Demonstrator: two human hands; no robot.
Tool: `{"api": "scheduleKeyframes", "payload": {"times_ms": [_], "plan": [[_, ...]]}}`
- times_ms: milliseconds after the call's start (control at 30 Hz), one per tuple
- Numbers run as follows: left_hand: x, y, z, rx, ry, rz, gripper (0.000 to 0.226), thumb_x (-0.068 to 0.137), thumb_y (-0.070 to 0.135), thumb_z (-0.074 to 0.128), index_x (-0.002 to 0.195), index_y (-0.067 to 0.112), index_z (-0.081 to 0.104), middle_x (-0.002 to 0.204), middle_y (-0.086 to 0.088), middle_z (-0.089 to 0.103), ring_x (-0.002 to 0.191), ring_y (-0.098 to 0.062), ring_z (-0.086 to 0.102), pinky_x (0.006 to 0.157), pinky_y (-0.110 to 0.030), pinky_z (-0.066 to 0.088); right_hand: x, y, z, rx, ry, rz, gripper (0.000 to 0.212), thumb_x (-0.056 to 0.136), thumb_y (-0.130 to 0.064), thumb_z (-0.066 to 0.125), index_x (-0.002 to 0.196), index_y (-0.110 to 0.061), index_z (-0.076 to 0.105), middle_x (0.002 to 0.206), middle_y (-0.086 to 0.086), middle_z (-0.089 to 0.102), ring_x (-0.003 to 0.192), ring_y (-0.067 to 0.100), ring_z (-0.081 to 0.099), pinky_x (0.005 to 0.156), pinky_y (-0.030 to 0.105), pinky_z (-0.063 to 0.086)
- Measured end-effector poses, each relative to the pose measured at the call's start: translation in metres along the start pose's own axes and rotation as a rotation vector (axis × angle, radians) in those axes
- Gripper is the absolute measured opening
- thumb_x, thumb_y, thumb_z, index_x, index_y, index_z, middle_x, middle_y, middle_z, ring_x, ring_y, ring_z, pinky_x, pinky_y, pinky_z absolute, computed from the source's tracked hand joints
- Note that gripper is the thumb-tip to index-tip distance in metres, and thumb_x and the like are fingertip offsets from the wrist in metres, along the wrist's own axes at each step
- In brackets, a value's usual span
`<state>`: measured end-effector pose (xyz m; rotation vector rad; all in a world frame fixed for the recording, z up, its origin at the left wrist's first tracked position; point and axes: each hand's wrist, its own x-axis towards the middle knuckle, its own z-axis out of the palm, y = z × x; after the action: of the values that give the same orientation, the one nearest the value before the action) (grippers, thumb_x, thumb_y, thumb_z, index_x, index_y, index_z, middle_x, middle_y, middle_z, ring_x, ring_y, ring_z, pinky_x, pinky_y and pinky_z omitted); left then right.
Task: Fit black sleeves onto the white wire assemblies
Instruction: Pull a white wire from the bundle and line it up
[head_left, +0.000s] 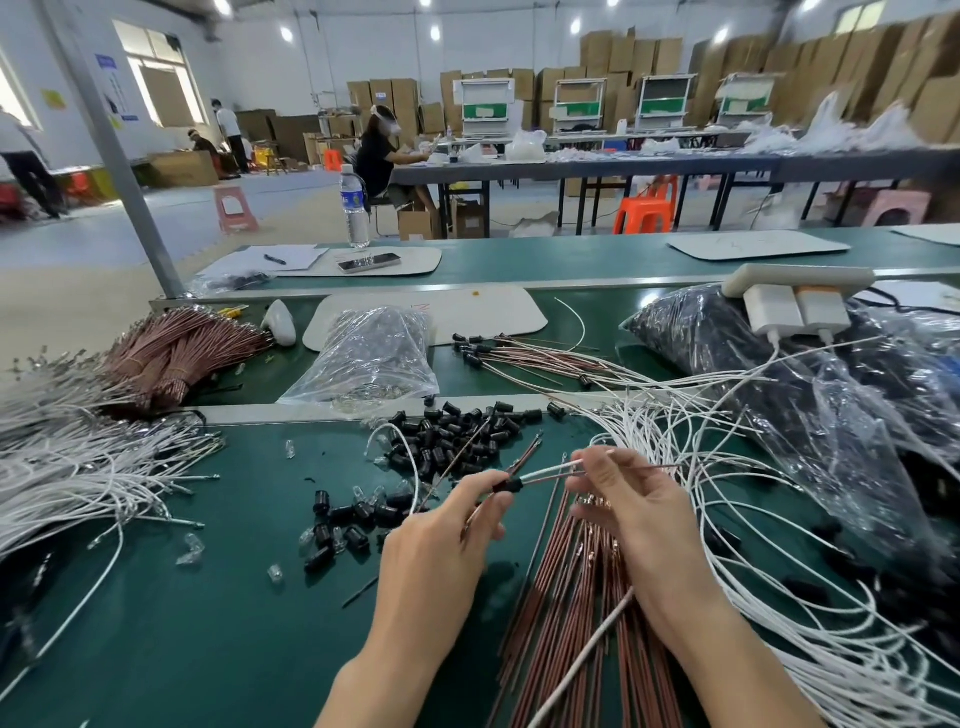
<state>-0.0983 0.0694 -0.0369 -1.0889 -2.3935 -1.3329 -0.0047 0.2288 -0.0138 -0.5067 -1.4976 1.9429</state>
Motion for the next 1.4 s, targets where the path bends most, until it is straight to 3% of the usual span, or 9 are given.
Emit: {"api": "scheduleKeyframes", "payload": {"times_ms": [233, 433, 733, 867, 933, 1000, 1067, 1200, 1400], "plan": [[0.003, 0.000, -0.007, 0.160, 0.105, 0.027, 0.032, 0.099, 0.052, 0.042, 0.117, 0.038, 0.064, 0.075, 0.020, 0.072, 0.060, 0.003, 0.063, 0.053, -0.022, 0.050, 0.007, -0.011, -0.014, 0.228, 0.135, -0.007, 0.023, 0.074, -0.035, 0.074, 0.087, -0.016, 0.071, 0.081, -0.004, 0.073, 0.073, 0.008, 0.068, 0.060, 0.021, 0.058], [0.004, -0.008, -0.012, 0.180, 0.216, 0.026, 0.027, 0.101, 0.038, 0.048, 0.118, 0.029, 0.067, 0.093, 0.028, 0.064, 0.098, 0.032, 0.042, 0.078, -0.014, 0.037, 0.012, -0.022, -0.037, 0.492, 0.301, 0.027, 0.023, 0.081, -0.039, 0.072, 0.093, -0.019, 0.067, 0.083, -0.008, 0.067, 0.069, 0.005, 0.061, 0.058, 0.017, 0.054], [0.005, -0.013, -0.016, 0.063, 0.233, -0.076, 0.025, 0.101, 0.039, 0.049, 0.117, 0.031, 0.067, 0.080, 0.021, 0.065, 0.066, -0.004, 0.061, 0.064, -0.031, 0.053, 0.011, -0.028, -0.053, 0.756, 0.364, 0.017, 0.021, 0.087, -0.041, 0.071, 0.076, -0.025, 0.078, 0.088, -0.009, 0.074, 0.081, 0.003, 0.069, 0.067, 0.015, 0.056], [0.007, -0.015, -0.013, -0.106, 0.247, -0.161, 0.015, 0.099, 0.043, 0.051, 0.108, 0.047, 0.063, 0.116, 0.016, 0.067, 0.099, 0.007, 0.061, 0.082, -0.006, 0.041, 0.011, -0.027, -0.045, 0.797, 0.130, 0.032, 0.021, 0.090, -0.039, 0.068, 0.094, -0.019, 0.069, 0.104, 0.000, 0.074, 0.086, 0.008, 0.072, 0.067, 0.016, 0.058], [0.008, -0.016, -0.012, -0.147, 0.230, -0.198, 0.017, 0.099, 0.045, 0.051, 0.108, 0.049, 0.065, 0.139, 0.015, 0.051, 0.120, 0.014, 0.048, 0.094, -0.007, 0.036, 0.006, -0.027, -0.037, 0.698, -0.215, 0.091, 0.025, 0.089, -0.042, 0.069, 0.087, -0.017, 0.068, 0.101, 0.007, 0.074, 0.079, 0.012, 0.073, 0.064, 0.019, 0.060], [0.008, -0.015, -0.011, -0.165, 0.229, -0.163, 0.016, 0.099, 0.046, 0.051, 0.106, 0.050, 0.065, 0.135, 0.022, 0.049, 0.117, 0.017, 0.047, 0.091, -0.006, 0.040, -0.004, -0.023, -0.018, 0.503, -0.630, 0.201, 0.028, 0.093, -0.041, 0.067, 0.091, -0.014, 0.072, 0.104, 0.013, 0.075, 0.080, 0.017, 0.075, 0.067, 0.024, 0.061], [0.007, -0.012, -0.010, -0.152, 0.241, -0.092, 0.015, 0.099, 0.044, 0.050, 0.105, 0.052, 0.062, 0.115, 0.026, 0.058, 0.108, 0.003, 0.057, 0.088, -0.018, 0.047, -0.014, -0.009, 0.002, 0.169, -0.818, 0.265, 0.032, 0.097, -0.042, 0.064, 0.105, -0.013, 0.073, 0.114, 0.013, 0.074, 0.090, 0.020, 0.074, 0.074, 0.027, 0.061], [-0.001, -0.007, -0.003, -0.034, 0.087, 0.037, 0.026, 0.101, 0.051, 0.043, 0.121, 0.052, 0.059, 0.107, 0.035, 0.060, 0.106, 0.001, 0.050, 0.086, -0.022, 0.042, -0.015, 0.016, 0.024, -0.062, -0.519, 0.203, 0.044, 0.089, -0.044, 0.068, 0.127, -0.022, 0.065, 0.118, 0.003, 0.074, 0.104, 0.023, 0.072, 0.077, 0.029, 0.060], [-0.004, 0.002, 0.005, -0.009, -0.078, 0.088, 0.039, 0.094, 0.057, 0.040, 0.132, 0.054, 0.050, 0.112, 0.036, 0.058, 0.113, 0.009, 0.043, 0.093, -0.016, 0.041, -0.010, 0.012, 0.020, -0.001, -0.215, 0.022, 0.025, 0.093, -0.039, 0.059, 0.102, -0.025, 0.078, 0.109, 0.006, 0.076, 0.099, 0.022, 0.074, 0.075, 0.027, 0.060]]}}
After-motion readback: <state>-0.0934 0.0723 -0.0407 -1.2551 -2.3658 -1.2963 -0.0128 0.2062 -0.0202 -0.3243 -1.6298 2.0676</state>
